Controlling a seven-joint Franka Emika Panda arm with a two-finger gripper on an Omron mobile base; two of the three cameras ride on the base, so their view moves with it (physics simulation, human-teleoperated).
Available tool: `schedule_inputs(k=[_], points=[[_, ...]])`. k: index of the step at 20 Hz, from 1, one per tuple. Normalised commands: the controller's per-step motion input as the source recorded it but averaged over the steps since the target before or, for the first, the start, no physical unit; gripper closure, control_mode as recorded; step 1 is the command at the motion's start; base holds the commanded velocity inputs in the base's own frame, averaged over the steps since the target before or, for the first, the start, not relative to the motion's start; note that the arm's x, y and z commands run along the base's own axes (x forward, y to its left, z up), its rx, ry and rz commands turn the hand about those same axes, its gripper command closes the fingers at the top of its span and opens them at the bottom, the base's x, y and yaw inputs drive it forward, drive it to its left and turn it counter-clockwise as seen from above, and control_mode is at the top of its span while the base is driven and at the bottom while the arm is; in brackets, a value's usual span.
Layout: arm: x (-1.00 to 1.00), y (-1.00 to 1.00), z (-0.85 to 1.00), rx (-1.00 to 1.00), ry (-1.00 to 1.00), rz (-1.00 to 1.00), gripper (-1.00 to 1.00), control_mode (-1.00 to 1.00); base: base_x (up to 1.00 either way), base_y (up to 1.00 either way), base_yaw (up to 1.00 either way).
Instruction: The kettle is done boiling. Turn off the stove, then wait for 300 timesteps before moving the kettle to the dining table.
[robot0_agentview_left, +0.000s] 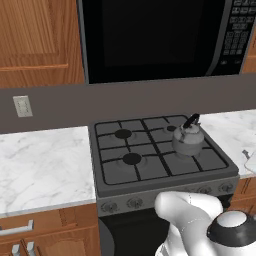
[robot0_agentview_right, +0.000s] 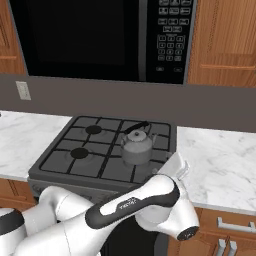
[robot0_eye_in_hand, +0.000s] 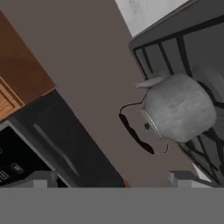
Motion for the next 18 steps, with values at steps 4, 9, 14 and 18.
schedule_inputs(k=[4,9,14,18], points=[[0.56,0.32,0.1,-0.1,0.21,0.0,-1.0,-1.0,0.0,0.0,0.0],[0.53,0.26,0.13,-0.1,0.23,0.0,-1.0,-1.0,0.0,0.0,0.0],[0.39,0.21,0.22,-0.12,0.17,0.0,-1.0,-1.0,0.0,0.0,0.0],[0.34,0.15,0.14,-0.11,0.17,0.0,-1.0,-1.0,0.0,0.0,0.0]])
